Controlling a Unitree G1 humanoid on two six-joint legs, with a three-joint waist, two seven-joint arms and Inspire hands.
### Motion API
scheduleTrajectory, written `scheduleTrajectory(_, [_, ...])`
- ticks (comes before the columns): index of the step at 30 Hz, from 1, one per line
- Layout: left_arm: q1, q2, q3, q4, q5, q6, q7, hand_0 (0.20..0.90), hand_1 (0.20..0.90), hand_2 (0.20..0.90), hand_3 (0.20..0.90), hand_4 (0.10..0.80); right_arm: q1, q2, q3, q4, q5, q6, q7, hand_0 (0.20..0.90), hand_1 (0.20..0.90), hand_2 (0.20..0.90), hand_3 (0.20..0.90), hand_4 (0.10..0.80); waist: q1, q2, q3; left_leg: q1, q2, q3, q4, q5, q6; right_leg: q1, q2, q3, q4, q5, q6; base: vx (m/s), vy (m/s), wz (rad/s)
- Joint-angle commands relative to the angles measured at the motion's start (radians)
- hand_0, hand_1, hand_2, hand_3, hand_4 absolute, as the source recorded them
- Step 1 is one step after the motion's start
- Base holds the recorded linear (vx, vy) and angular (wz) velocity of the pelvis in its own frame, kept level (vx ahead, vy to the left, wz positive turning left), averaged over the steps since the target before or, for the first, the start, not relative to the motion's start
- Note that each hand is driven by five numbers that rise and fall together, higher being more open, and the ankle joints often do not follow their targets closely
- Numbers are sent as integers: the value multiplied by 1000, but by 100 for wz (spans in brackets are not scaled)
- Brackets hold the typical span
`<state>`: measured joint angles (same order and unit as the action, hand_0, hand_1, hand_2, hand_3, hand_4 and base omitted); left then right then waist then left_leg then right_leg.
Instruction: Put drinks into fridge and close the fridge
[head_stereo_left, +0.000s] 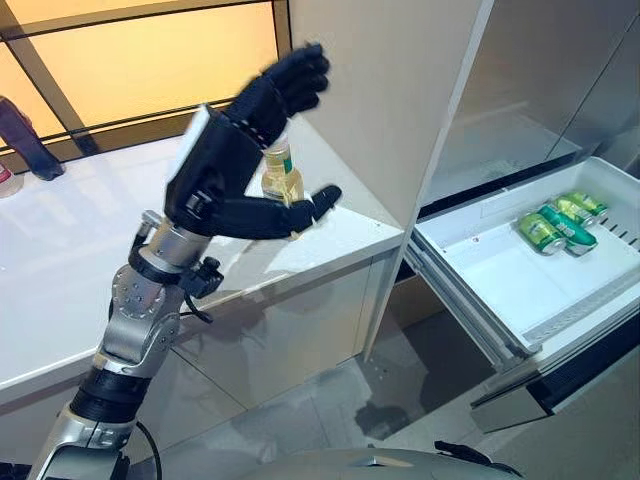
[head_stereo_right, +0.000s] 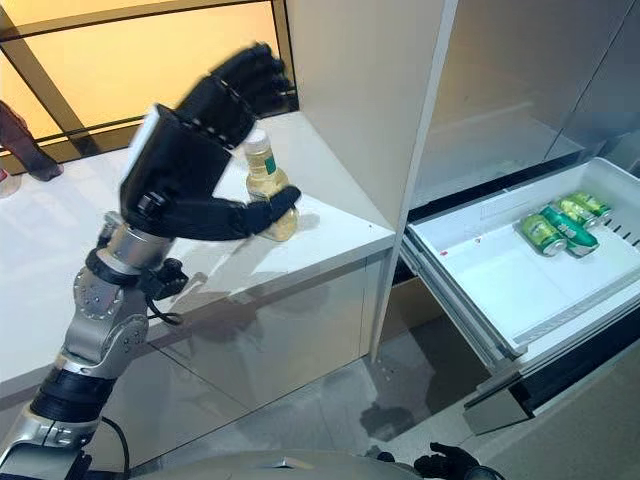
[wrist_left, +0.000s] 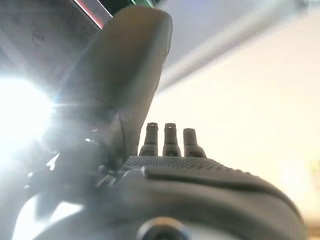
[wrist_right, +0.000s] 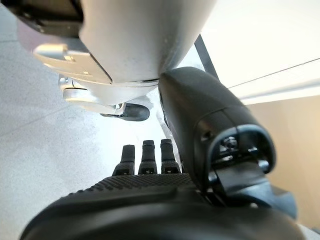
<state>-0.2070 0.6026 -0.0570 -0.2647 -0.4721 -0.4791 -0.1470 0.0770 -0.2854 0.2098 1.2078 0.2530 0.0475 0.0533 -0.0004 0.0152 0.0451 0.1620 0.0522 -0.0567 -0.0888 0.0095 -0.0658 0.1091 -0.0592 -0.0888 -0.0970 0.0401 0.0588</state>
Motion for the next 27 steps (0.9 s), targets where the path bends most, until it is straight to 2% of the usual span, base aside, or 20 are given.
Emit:
scheduleTrajectory(1, [-116,29,127,-7,99,-73,239,900,900,900,900,800,5,50,13,22,14,1,18,900,900,900,900,800,2,-32,-26,-60,-108,-35,2,-50,80,-1,52,39,24,-56,2,44,-4,-2])
scheduleTrajectory(4, [-85,22,172,28,146,-67,334,900,900,900,900,800,4,49,7,12,18,13,16,900,900,900,900,800,5,-32,-28,-57,-108,-37,2,-51,80,2,53,42,24,-58,-1,24,-2,-1])
scheduleTrajectory(8, [-47,8,202,72,142,4,358,900,900,900,900,800,4,48,1,-5,19,31,11,900,900,900,900,800,7,-31,-28,-53,-108,-40,3,-52,80,4,54,44,26,-61,-4,32,-1,-5])
scheduleTrajectory(9, [-41,6,201,88,127,45,354,900,900,900,900,800,4,48,-1,-9,19,37,10,900,900,900,900,800,7,-30,-29,-52,-108,-40,3,-52,80,4,54,44,26,-61,-4,31,4,-3])
scheduleTrajectory(12, [-34,2,193,120,107,124,326,900,900,900,900,800,1,43,-6,-11,15,44,12,900,900,900,900,800,7,-28,-29,-52,-107,-38,6,-53,79,6,53,43,27,-62,-4,10,2,-1])
scheduleTrajectory(14, [-35,-1,168,158,69,238,269,900,900,900,900,800,-5,38,-10,-12,11,54,14,900,900,900,900,800,5,-25,-30,-50,-107,-36,7,-53,80,6,54,44,28,-62,-3,27,7,-3])
scheduleTrajectory(17, [-49,-3,137,206,42,332,251,900,900,900,900,800,-15,32,-11,-7,8,61,20,900,900,900,900,800,1,-21,-30,-48,-107,-33,9,-54,81,7,54,45,30,-63,-1,28,9,-5])
scheduleTrajectory(23, [-99,9,92,283,-43,457,212,900,900,900,900,800,-32,27,-12,0,0,81,20,900,900,900,900,800,-9,-13,-33,-37,-105,-21,8,-62,80,17,54,43,26,-67,4,41,7,-4])
scheduleTrajectory(27, [-126,20,78,330,-96,503,202,900,900,900,900,800,-38,22,-8,-4,-4,93,20,900,900,900,900,800,-15,-9,-36,-35,-104,-15,8,-61,80,16,54,45,25,-65,7,0,0,0])
